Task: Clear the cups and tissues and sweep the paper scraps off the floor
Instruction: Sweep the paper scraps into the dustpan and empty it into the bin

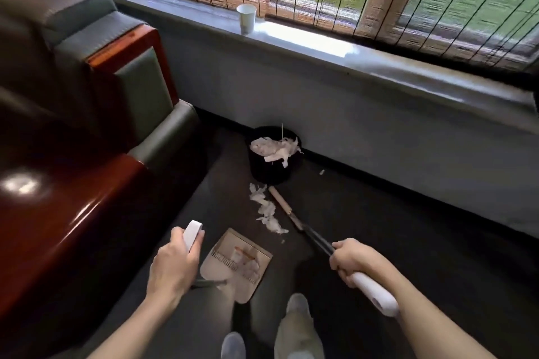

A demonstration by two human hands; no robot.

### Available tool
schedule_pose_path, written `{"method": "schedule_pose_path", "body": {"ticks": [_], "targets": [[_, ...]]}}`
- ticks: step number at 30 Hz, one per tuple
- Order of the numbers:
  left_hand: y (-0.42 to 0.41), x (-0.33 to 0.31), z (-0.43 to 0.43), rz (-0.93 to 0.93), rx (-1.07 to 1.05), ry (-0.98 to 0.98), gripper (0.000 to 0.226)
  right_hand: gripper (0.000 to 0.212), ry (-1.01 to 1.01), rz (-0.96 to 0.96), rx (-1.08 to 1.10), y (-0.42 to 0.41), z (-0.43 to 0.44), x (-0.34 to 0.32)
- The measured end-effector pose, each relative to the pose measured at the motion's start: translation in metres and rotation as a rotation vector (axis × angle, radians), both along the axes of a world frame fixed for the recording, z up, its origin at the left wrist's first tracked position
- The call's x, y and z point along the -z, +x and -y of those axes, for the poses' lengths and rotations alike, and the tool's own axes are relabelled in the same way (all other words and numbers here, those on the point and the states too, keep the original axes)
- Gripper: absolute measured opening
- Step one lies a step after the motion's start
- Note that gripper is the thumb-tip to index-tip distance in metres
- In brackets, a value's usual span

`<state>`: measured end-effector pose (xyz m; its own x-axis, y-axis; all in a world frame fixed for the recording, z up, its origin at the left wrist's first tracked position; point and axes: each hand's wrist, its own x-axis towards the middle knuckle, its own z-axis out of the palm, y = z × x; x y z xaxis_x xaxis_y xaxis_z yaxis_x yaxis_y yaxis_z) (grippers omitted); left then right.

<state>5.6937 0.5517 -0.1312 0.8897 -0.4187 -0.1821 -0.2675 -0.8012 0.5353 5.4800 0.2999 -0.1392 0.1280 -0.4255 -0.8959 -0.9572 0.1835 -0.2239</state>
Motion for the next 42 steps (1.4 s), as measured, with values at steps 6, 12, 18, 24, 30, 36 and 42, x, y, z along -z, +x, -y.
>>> {"method": "schedule_pose_path", "body": {"ticks": [6,12,18,24,30,36,42], "targets": [[0.017,0.000,0.011,0.001,-0.022,0.021,0.037,0.045,-0.049,0.053,-0.177,0.040,0.018,-0.011],[0.050,0.005,0.045,0.005,-0.086,0.005,0.040,0.041,-0.135,-0.044,-0.508,0.081,0.035,-0.005],[0.072,0.009,0.076,0.036,-0.102,0.034,0.040,0.060,0.012,-0.023,-0.688,0.083,0.036,-0.005],[0.083,0.011,0.078,0.046,-0.062,0.030,0.042,0.073,0.129,-0.076,-0.665,0.054,-0.001,-0.040],[0.079,0.008,0.049,-0.006,0.024,-0.015,0.043,0.061,0.111,0.029,-0.371,0.036,-0.037,-0.075],[0.071,0.001,0.000,-0.015,0.149,-0.060,0.036,0.068,0.100,0.100,0.004,0.019,-0.071,-0.080],[0.064,0.003,-0.025,-0.007,0.272,0.015,0.035,0.063,0.042,0.044,0.094,0.016,-0.099,-0.053]]}}
